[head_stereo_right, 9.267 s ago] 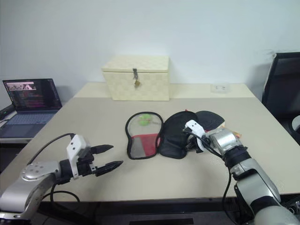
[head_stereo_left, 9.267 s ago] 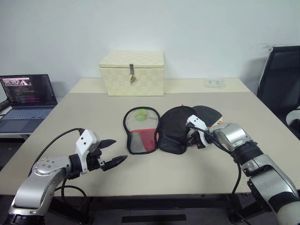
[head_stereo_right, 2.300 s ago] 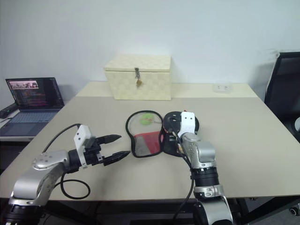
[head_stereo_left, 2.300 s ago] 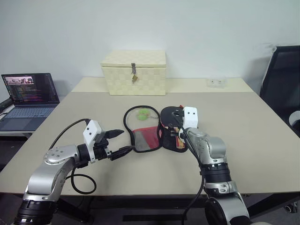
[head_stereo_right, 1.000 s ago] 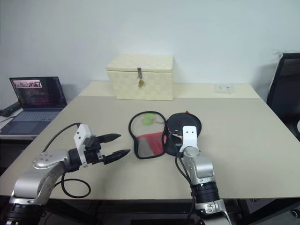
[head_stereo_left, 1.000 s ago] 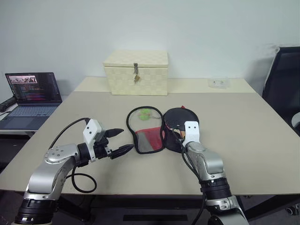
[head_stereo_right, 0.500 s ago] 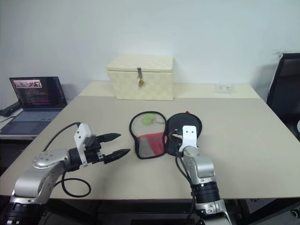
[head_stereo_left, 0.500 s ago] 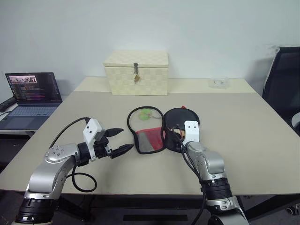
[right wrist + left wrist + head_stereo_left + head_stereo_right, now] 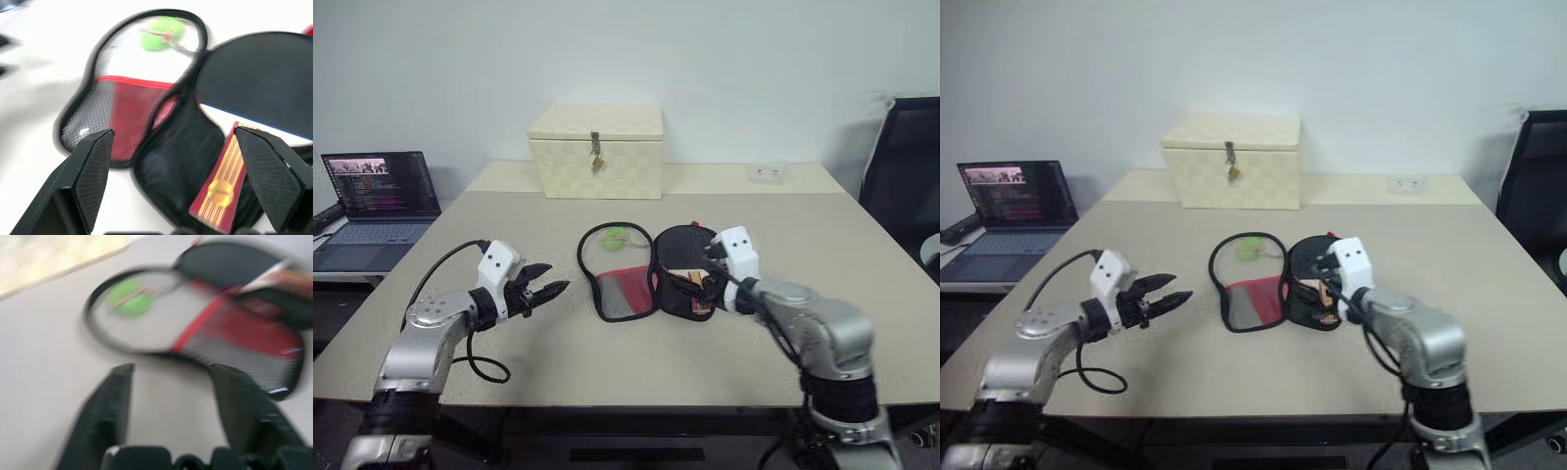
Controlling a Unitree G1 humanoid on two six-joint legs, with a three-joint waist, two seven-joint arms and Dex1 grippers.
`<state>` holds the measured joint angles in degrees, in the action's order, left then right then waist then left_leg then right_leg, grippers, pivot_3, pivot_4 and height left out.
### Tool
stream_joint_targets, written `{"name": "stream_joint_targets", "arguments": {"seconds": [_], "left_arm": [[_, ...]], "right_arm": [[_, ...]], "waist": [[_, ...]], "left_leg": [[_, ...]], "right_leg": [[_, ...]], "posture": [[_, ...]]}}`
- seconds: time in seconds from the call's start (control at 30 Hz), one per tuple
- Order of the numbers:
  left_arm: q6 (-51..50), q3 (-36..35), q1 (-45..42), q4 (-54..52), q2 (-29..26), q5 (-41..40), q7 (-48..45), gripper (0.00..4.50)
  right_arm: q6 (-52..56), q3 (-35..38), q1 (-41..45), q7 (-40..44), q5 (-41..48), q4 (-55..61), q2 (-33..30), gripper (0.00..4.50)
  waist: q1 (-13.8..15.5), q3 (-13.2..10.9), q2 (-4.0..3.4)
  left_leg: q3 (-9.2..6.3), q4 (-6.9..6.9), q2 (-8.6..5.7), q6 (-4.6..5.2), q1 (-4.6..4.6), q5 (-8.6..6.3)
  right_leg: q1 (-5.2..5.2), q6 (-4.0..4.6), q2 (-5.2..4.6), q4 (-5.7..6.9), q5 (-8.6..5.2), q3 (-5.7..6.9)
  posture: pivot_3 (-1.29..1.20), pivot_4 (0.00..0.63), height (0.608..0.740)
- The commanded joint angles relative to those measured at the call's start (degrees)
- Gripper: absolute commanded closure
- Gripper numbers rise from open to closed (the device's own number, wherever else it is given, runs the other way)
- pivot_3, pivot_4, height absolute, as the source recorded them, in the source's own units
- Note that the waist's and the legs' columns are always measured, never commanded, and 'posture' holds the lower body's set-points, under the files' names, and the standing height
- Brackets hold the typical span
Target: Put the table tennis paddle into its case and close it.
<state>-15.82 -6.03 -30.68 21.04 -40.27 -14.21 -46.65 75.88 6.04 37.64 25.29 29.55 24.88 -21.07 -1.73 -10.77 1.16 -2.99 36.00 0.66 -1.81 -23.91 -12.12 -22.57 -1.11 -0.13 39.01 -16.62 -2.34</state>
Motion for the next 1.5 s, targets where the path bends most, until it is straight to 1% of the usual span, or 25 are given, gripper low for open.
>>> {"name": "stream_joint_targets", "arguments": {"seconds": [0.03, 0.13, 0.23, 0.37, 0.57, 0.77, 0.93, 1.13, 1.3, 1.47, 1.5], "left_arm": [[5.63, 1.98, -5.97, 10.3, 1.06, 4.72, 2.15, 3.37], [9.87, 3.72, -10.57, 20.32, 3.0, 7.1, 1.46, 4.43], [14.53, 5.22, -14.19, 28.59, 5.02, 9.3, 0.71, 4.47], [19.67, 7.07, -19.74, 39.22, 8.57, 12.86, 2.03, 4.47], [23.28, 7.17, -25.61, 47.5, 13.57, 14.67, 2.73, 4.47], [25.24, 7.46, -31.66, 49.22, 19.07, 15.69, 0.45, 4.47], [26.94, 7.13, -37.89, 47.75, 24.4, 14.17, -4.29, 4.47], [28.1, 7.38, -41.38, 47.91, 28.45, 14.37, -6.39, 4.47], [28.36, 7.01, -39.86, 48.64, 27.73, 14.93, -5.82, 4.47], [28.39, 5.07, -36.33, 45.81, 24.18, 12.63, -8.7, 4.47], [28.02, 4.46, -35.25, 44.48, 23.28, 11.78, -9.84, 4.49]], "right_arm": [[1.0, 2.03, 0.12, 3.74, 5.1, 3.99, -2.52, 0.2], [0.83, 1.67, -0.85, 4.46, 6.22, 4.86, -4.65, 0.2], [0.35, 1.57, -1.23, 3.53, 6.54, 4.94, -5.33, 0.2], [0.01, 1.89, -1.69, 1.98, 6.47, 4.82, -5.34, 0.2], [-0.93, 1.95, -2.3, 0.33, 5.75, 4.4, -5.71, 0.2], [-1.06, 3.3, -3.19, -0.59, 6.1, 4.44, -6.82, 0.2], [-0.23, 6.87, -3.49, -0.36, 6.67, 3.25, -9.77, 0.2], [-1.18, 8.42, -3.42, -0.73, 5.37, 0.3, -12.92, 0.2], [-2.56, 8.17, -1.83, -3.0, 3.48, -4.24, -12.89, 0.2], [-5.67, 6.03, 1.46, -5.4, 0.45, -13.29, -9.95, 0.2], [-6.7, 5.61, 2.4, -5.94, -0.35, -15.9, -9.08, 0.1]], "waist": [[-0.06, 0.0, 0.01], [-0.12, 0.0, 0.02], [-0.17, 0.0, 0.02], [-0.06, 0.0, 0.03], [0.11, 0.01, 0.05], [0.09, -0.01, 0.08], [0.13, -0.01, 0.09], [-0.07, -0.01, 0.08], [-0.68, -0.02, 0.08], [-1.3, -0.01, 0.07], [-1.27, -0.01, 0.07]], "left_leg": [[0.01, 0.0, 0.0, 0.0, 0.0, 0.0], [0.02, 0.01, -0.01, 0.0, -0.02, 0.0], [0.05, 0.01, -0.02, 0.0, -0.03, 0.0], [0.01, 0.03, -0.04, 0.0, -0.08, 0.0], [-0.02, 0.07, -0.09, 0.0, -0.12, 0.0], [-0.03, 0.07, -0.11, 0.0, -0.17, 0.0], [-0.05, 0.08, -0.14, 0.0, -0.28, 0.0], [-0.03, 0.08, -0.2, 0.0, -0.29, 0.0], [0.07, 0.06, -0.19, 0.0, -0.2, 0.0], [0.11, 0.06, -0.16, 0.0, -0.14, 0.01], [0.12, 0.06, -0.11, 0.0, -0.13, 0.01]], "right_leg": [[0.01, 0.0, 0.0, 0.0, 0.0, -0.01], [0.0, 0.0, 0.0, 0.02, 0.0, -0.01], [-0.02, -0.01, 0.0, 0.03, 0.0, -0.03], [-0.03, -0.01, 0.0, 0.04, 0.0, 0.01], [-0.02, -0.03, -0.01, 0.05, 0.01, 0.02], [-0.04, -0.04, -0.01, 0.04, 0.01, 0.03], [-0.11, -0.04, 0.0, 0.03, 0.01, 0.05], [-0.12, -0.07, 0.0, 0.03, 0.0, 0.03], [-0.14, -0.05, 0.13, 0.1, 0.01, -0.08], [-0.14, -0.05, 0.17, 0.13, 0.01, -0.13], [-0.14, -0.05, 0.17, 0.16, 0.01, -0.15]], "posture": [[0.0, 0.15, 0.74], [0.0, 0.15, 0.74], [0.0, 0.15, 0.74], [0.0, 0.15, 0.74], [0.0, 0.15, 0.74], [0.0, 0.15, 0.74], [0.0, 0.15, 0.74], [0.0, 0.15, 0.74], [0.0, 0.15, 0.74], [0.0, 0.15, 0.74], [0.0, 0.15, 0.74]]}}
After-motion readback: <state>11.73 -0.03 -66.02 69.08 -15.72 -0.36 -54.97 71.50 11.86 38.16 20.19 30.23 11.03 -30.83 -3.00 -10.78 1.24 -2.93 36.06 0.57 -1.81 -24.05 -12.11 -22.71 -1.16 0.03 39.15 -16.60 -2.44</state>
